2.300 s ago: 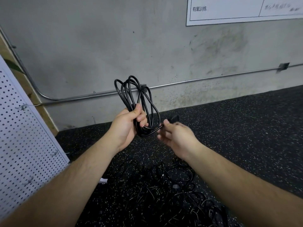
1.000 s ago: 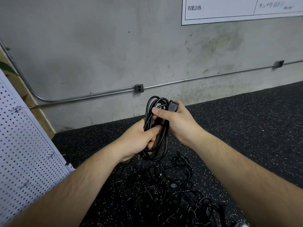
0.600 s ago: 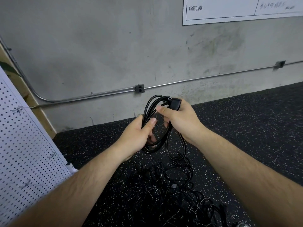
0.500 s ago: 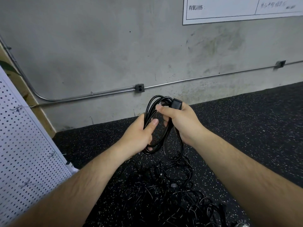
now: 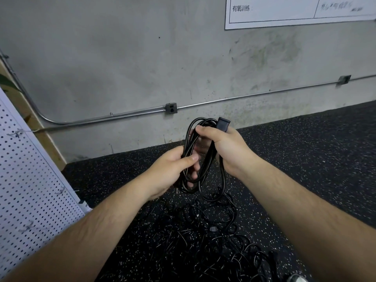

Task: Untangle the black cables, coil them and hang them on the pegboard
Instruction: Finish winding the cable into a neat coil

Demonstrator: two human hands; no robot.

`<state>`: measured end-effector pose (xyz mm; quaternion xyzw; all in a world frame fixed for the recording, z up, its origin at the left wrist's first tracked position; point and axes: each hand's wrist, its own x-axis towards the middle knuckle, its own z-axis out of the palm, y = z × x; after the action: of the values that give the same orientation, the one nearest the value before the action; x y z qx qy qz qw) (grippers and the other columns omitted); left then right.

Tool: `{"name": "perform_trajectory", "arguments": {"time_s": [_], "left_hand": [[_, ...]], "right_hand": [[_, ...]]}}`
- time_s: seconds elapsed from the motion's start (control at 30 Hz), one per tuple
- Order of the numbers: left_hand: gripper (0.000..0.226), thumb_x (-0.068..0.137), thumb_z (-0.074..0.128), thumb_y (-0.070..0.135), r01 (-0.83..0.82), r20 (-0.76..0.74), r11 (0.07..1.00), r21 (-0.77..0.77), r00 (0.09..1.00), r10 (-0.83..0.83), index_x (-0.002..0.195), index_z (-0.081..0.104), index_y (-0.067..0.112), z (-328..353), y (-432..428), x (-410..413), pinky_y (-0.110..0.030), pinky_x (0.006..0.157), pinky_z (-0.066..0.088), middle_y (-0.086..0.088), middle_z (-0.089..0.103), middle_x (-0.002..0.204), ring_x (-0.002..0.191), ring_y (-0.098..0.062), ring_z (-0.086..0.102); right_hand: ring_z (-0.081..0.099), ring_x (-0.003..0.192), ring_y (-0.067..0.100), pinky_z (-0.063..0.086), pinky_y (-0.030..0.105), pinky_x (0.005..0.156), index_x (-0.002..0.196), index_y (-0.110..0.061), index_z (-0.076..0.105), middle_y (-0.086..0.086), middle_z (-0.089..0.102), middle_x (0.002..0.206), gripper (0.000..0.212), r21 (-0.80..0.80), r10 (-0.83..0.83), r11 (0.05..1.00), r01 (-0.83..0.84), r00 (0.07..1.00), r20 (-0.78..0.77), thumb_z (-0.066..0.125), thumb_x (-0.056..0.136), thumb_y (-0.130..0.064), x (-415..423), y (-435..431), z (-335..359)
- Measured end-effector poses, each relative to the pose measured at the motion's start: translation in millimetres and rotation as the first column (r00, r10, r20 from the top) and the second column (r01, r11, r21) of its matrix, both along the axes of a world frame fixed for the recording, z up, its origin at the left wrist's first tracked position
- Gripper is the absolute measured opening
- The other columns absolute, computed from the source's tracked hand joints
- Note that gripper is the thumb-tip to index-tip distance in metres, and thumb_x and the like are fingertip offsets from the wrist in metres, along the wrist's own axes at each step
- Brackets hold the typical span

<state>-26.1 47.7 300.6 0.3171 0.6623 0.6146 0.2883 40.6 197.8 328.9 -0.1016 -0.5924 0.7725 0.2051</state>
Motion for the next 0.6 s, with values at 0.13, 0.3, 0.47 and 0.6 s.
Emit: {"name": "perform_trajectory", "arguments": {"time_s": [0.13, 0.3, 0.47, 0.6], "left_hand": [[0.010, 0.098, 0.059, 0.017, -0.005, 0.068, 0.994, 0.109, 0.998, -0.002, 0.104, 0.058, 0.009, 5, -6, -6, -0.026, 0.062, 0.044, 0.003, 0.049, 0.069, 0.062, -0.014, 0.049], [0.009, 0.102, 0.054, 0.021, -0.093, 0.100, 0.986, 0.138, 0.992, 0.080, 0.097, 0.055, 0.013, 6, -5, -15, -0.027, 0.060, 0.036, 0.005, 0.041, 0.065, 0.057, -0.013, 0.039], [0.019, 0.105, 0.050, 0.026, -0.125, 0.146, 0.976, 0.181, 0.984, 0.099, 0.094, 0.053, 0.012, 8, -3, -18, -0.025, 0.055, 0.037, 0.004, 0.036, 0.063, 0.053, -0.012, 0.033], [0.020, 0.106, 0.047, 0.023, -0.170, 0.134, 0.962, 0.215, 0.980, 0.144, 0.091, 0.053, 0.013, 10, -4, -19, -0.026, 0.056, 0.037, 0.004, 0.035, 0.063, 0.051, -0.011, 0.033]], "right_hand": [[0.074, 0.097, 0.020, 0.056, 0.045, 0.094, 0.100, -0.016, 0.073, 0.000, 0.078, 0.099, 0.043, 0.228, -0.094, 0.971, 0.067, 0.989, 0.110, 0.072, 0.087, -0.057, -5, 5, -2], [0.055, 0.062, 0.001, 0.046, 0.021, 0.062, 0.083, -0.018, 0.058, -0.008, 0.063, 0.076, 0.048, 0.426, -0.197, 0.899, 0.104, 0.964, 0.180, 0.064, 0.087, -0.066, 3, 13, -3], [0.060, 0.065, 0.009, 0.045, 0.025, 0.051, 0.110, 0.001, 0.067, 0.007, 0.073, 0.086, 0.069, 0.411, -0.035, 0.911, -0.047, 0.981, 0.189, 0.067, 0.085, -0.064, 8, 11, 0], [0.066, 0.080, 0.015, 0.048, 0.026, 0.056, 0.120, -0.001, 0.062, 0.009, 0.071, 0.101, 0.061, 0.234, 0.161, 0.950, -0.206, 0.967, 0.195, 0.072, 0.085, -0.049, 12, 21, 6]]}}
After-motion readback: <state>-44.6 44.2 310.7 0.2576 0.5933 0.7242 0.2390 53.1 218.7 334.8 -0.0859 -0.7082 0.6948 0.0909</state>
